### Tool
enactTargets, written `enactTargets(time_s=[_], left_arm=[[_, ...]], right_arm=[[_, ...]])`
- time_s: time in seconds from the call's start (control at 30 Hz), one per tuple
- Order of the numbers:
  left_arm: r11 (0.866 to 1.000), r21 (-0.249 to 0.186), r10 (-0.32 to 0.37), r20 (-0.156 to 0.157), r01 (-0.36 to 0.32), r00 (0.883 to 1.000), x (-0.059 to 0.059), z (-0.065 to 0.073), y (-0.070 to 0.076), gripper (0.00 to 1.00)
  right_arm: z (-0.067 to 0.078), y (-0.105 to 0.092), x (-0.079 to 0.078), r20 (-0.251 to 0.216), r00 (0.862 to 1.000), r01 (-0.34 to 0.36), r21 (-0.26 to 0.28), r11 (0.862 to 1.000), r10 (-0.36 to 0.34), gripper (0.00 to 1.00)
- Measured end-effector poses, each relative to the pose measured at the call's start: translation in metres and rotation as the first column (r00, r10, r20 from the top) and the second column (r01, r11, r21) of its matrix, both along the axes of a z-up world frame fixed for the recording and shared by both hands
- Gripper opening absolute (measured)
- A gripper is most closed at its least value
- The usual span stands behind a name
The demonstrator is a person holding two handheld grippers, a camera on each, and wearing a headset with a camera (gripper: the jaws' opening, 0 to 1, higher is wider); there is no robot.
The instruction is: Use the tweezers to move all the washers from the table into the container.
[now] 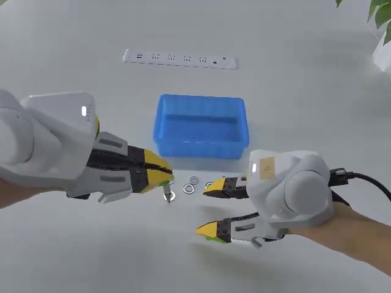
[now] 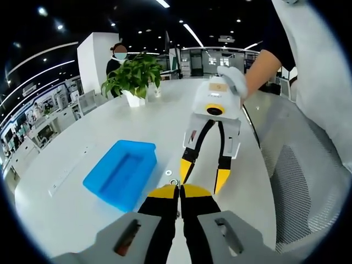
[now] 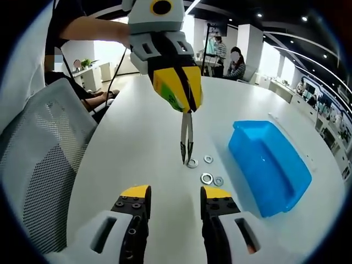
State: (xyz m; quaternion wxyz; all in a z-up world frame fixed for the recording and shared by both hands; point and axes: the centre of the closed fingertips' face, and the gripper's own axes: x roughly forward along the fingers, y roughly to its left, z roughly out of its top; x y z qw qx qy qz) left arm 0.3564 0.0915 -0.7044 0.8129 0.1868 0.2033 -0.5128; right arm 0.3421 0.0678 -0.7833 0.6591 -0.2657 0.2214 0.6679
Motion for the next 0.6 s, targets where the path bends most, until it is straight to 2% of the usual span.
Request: enactTargets(time_s=[0.03, 0.07, 0.37, 0.53, 0.6], left_arm=[[1.000, 0.008, 0.000, -0.006, 0.000, 1.000, 0.000, -0.002, 0.001, 0.05], [1.000, 0.004, -0.005, 0.005, 0.005, 1.000, 0.001, -0.002, -0.001, 0.05], [1.000, -0.004, -0.006, -0.013, 0.006, 1.000, 0.002, -0.003, -0.002, 0.05], [1.000, -0.014, -0.016, -0.030, 0.015, 0.999, 0.000, -0.003, -0.001, 0.05], [1.000, -0.008, -0.016, -0.024, 0.016, 1.000, 0.000, -0.003, 0.000, 0.05]], right_arm=[[0.001, 0.005, 0.001, 0.001, 1.000, -0.005, 0.005, 1.000, 0.005, 0.37], [0.001, 0.008, 0.002, 0.003, 1.000, -0.008, 0.008, 1.000, 0.008, 0.37], [0.006, 0.042, 0.009, 0.004, 0.999, -0.042, 0.045, 0.998, 0.042, 0.36], [0.003, 0.050, 0.008, 0.002, 0.998, -0.065, 0.043, 0.997, 0.065, 0.34], [0.001, 0.053, 0.007, 0.002, 0.997, -0.076, 0.037, 0.996, 0.076, 0.33]])
